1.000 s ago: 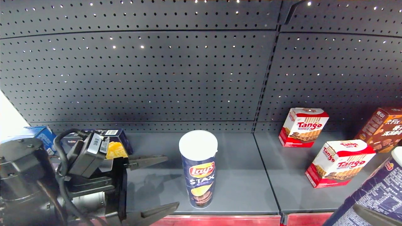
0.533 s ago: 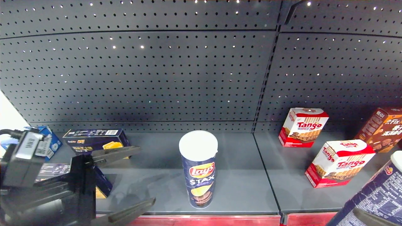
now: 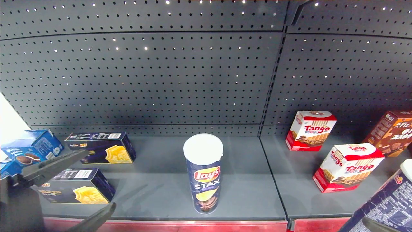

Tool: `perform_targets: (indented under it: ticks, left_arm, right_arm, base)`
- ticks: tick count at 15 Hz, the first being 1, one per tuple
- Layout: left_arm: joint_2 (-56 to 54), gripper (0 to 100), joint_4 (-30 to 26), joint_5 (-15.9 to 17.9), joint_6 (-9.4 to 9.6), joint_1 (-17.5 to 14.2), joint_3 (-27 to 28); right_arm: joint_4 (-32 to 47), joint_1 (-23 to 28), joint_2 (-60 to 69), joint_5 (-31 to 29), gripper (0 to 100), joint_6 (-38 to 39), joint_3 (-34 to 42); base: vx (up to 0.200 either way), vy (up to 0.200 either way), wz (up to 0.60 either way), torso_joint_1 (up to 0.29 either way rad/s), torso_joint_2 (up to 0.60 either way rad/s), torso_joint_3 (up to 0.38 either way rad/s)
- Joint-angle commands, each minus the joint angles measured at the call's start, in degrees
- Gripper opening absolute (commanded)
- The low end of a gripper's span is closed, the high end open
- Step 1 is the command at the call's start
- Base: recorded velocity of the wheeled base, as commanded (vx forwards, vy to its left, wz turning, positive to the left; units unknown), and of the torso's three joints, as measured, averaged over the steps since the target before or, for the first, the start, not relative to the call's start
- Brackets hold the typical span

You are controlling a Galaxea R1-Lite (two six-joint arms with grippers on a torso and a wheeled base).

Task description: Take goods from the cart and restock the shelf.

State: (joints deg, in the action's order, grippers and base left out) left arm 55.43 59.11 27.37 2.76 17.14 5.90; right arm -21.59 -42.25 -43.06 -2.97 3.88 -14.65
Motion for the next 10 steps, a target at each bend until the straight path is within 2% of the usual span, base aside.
perform_targets:
  ticks: [1, 2, 3, 7, 8, 10]
  left_arm:
    - [-7.6, 100, -0.3, -2.4, -0.29, 0.0, -3.5]
    - [-10.2, 100, -2.2, -3.3, -0.38, -0.1, -4.3]
    - [-13.9, 100, -6.8, -4.8, -0.38, -0.1, -4.4]
    - [-33.5, 100, -31.3, -9.6, -0.38, -0.1, -1.9]
    - [-41.1, 100, -41.2, -12.8, -0.38, -0.1, 0.0]
    - [-52.3, 100, -57.3, -16.1, -0.29, -0.2, 3.3]
  right_arm:
    - [0.0, 0.1, -0.2, 0.0, 0, -0.1, -0.6]
    - [0.0, 0.0, -0.3, -0.1, 0, -0.1, -1.0]
    - [0.0, 0.1, -0.2, -0.1, 0, -0.1, -1.0]
    - [0.0, 0.1, -0.1, -0.1, 0, -0.3, -1.9]
    - [-0.1, 0.1, -0.3, -0.1, 0, -0.4, -2.4]
    - [-0.1, 0.2, 0.0, -0.1, 0, -0.4, -2.5]
  base:
    - [0.0, 0.0, 0.0, 0.0, 0.0, 0.0]
    - [0.0, 0.0, 0.0, 0.0, 0.0, 0.0]
    - [0.0, 0.0, 0.0, 0.0, 0.0, 0.0]
    - [0.0, 0.0, 0.0, 0.0, 0.0, 0.0]
    - [0.0, 0.0, 0.0, 0.0, 0.0, 0.0]
    - [0.0, 0.0, 0.0, 0.0, 0.0, 0.0]
